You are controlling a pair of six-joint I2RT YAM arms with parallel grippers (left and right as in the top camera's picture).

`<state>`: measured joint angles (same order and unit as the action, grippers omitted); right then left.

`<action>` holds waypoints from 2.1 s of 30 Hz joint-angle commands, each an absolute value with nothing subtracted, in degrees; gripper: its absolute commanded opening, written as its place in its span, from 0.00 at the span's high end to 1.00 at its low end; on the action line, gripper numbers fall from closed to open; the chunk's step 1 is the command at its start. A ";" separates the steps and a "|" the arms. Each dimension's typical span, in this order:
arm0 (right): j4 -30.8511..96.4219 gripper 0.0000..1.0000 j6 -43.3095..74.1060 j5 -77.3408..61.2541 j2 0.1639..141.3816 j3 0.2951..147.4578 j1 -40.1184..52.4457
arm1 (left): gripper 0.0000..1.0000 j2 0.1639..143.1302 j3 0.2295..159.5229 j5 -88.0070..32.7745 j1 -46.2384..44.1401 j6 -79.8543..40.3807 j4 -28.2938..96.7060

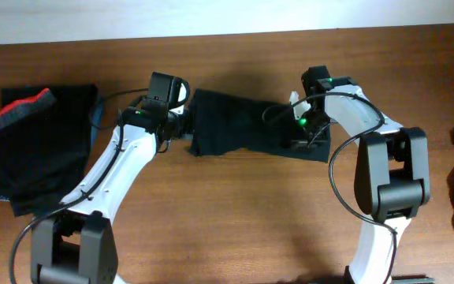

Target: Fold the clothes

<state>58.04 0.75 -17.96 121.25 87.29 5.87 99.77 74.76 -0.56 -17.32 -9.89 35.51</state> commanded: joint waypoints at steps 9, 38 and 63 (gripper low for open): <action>61.39 0.71 -1.26 -17.72 118.80 90.83 4.84 | 0.69 99.39 75.33 0.03 -17.08 -9.39 35.35; 50.54 0.60 1.63 -14.50 119.31 87.90 7.99 | 0.69 99.39 75.33 0.01 -17.08 -9.39 35.22; 50.70 0.65 2.00 -14.28 119.63 87.90 9.34 | 0.69 99.39 75.33 0.01 -17.08 -9.39 35.22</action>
